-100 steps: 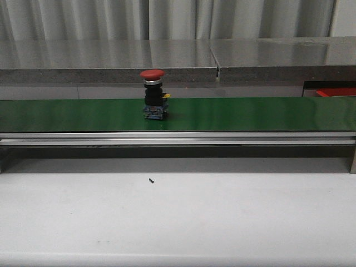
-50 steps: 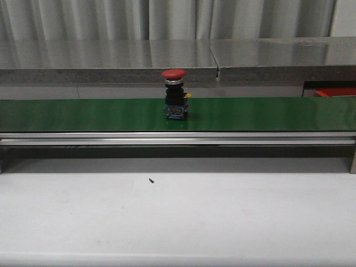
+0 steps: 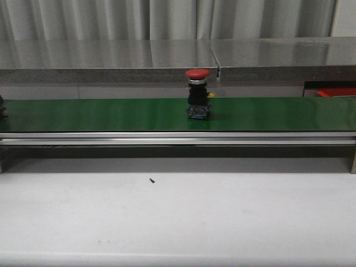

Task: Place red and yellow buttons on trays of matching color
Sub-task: 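Set the yellow button on the green belt and release it, then grasp the red button at the belt's far end with the right gripper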

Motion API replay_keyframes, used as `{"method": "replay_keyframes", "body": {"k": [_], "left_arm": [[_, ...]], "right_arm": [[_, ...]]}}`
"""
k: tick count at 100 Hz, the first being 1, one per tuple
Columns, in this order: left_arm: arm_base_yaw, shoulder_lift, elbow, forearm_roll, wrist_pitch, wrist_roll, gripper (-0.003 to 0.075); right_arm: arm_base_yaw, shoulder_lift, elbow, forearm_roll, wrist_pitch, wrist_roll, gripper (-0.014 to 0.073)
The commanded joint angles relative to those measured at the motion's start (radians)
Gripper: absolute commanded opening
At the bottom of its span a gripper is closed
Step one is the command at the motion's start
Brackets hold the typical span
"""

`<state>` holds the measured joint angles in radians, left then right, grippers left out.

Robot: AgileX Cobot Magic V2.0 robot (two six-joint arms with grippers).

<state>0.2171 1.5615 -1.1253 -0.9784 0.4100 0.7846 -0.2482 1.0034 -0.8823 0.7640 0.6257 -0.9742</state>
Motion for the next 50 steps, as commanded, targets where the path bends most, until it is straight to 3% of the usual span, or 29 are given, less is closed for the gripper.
{"method": "replay_keyframes", "body": {"k": [1,27,41,50], "left_arm": [[-0.004,-0.109,-0.024,-0.055,0.04,0.039,0.0652],[-0.004,-0.401,0.079,-0.242,0.139,0.258,0.0622],[-0.059,-0.554,0.203,-0.246,0.139,0.281,0.0538],[-0.13,-0.644,0.297,-0.239,0.106,0.281,0.0442]], "right_arm": [[0.002,-0.017,-0.027,0.027,-0.036,-0.007,-0.0098],[0.002,-0.017,-0.027,0.027,-0.036,-0.007,-0.0098],[0.002,-0.017,-0.027,0.038,-0.036,-0.007,-0.0098],[0.002,-0.017,-0.027,0.056,-0.036,-0.007,-0.0098]]}}
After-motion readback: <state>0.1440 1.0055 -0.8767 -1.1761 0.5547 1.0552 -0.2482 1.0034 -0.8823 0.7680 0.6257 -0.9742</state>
